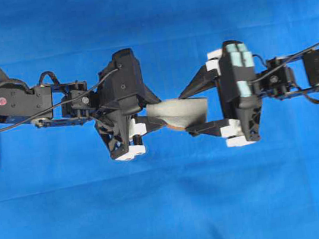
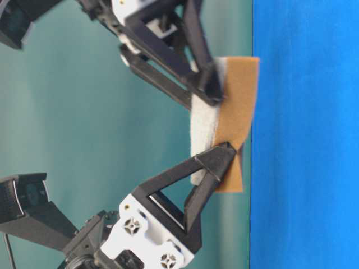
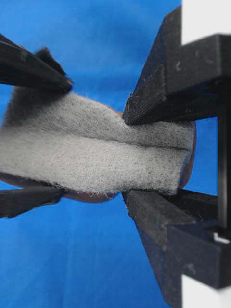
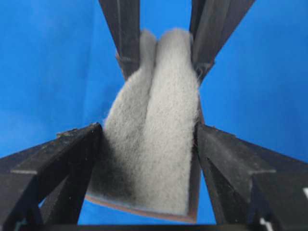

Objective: Hand over the sponge with the left arm and wipe it with the right arm.
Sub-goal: 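Bring the right gripper to the sponge's free end and grasp it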

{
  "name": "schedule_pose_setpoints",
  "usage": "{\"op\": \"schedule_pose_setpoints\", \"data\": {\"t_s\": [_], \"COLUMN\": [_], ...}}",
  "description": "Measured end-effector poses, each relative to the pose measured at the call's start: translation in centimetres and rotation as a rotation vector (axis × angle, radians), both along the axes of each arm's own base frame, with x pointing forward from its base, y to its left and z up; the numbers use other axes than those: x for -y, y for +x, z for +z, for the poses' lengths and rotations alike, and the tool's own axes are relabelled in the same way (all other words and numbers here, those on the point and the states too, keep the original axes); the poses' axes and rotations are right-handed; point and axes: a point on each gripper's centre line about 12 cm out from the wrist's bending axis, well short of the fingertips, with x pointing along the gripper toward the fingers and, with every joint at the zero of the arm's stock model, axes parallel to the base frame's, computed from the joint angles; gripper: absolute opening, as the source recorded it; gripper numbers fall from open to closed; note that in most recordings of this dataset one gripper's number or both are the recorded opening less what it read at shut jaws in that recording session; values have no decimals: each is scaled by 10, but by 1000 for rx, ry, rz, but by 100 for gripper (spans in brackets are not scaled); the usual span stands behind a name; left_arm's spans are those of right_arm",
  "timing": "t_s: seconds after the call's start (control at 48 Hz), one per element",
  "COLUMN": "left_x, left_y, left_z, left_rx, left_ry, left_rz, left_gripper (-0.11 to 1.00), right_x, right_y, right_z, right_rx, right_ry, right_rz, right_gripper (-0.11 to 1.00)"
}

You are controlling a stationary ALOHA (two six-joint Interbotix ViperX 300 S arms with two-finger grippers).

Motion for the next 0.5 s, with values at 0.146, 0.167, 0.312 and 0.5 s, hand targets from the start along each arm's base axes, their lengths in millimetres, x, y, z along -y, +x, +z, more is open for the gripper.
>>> {"op": "schedule_pose_setpoints", "data": {"t_s": [0.146, 0.167, 0.312, 0.5], "left_x": [-1, -1, -1, -2], "left_y": [0, 0, 0, 0], "left_z": [0, -1, 0, 0], "left_rx": [-2, -3, -2, -1], "left_ry": [-1, -1, -1, 3], "left_rz": [2, 4, 2, 3], "left_gripper": [32, 32, 32, 32], "right_x": [3, 4, 4, 6], "right_y": [4, 4, 4, 4], "right_z": [-9, -9, -10, -9], "right_rx": [-25, -25, -26, -25], "right_ry": [10, 11, 11, 2], "right_rz": [-15, -18, -19, -17], "right_gripper": [74, 74, 73, 56]}}
